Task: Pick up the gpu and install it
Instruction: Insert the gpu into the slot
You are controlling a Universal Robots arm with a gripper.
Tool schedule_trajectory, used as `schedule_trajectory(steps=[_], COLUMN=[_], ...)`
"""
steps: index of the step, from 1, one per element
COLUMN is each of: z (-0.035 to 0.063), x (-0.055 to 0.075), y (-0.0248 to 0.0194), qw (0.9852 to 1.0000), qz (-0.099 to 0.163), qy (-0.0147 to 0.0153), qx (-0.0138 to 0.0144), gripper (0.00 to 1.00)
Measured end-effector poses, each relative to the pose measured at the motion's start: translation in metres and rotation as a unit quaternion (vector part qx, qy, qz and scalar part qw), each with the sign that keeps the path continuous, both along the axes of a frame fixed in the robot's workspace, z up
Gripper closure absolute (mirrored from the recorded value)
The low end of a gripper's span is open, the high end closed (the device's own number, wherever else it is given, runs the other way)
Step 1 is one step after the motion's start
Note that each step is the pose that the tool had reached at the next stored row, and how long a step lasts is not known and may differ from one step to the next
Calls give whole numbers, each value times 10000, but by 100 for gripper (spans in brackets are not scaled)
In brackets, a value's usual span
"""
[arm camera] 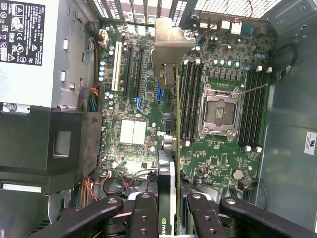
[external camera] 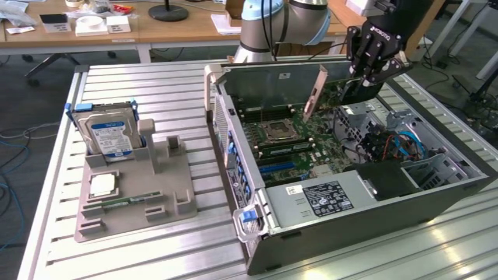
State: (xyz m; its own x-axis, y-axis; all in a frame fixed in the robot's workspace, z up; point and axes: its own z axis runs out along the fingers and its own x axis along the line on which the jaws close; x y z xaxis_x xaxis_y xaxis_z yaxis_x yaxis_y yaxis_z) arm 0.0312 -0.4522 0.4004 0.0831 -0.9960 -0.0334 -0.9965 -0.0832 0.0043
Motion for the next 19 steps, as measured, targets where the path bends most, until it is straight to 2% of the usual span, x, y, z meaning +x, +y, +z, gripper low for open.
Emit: schedule_trajectory(steps=[19], z=[-1], x=[-38], y=[0], qw=[10000], qz=[0], qy=[0], qx=[0], gripper=[73])
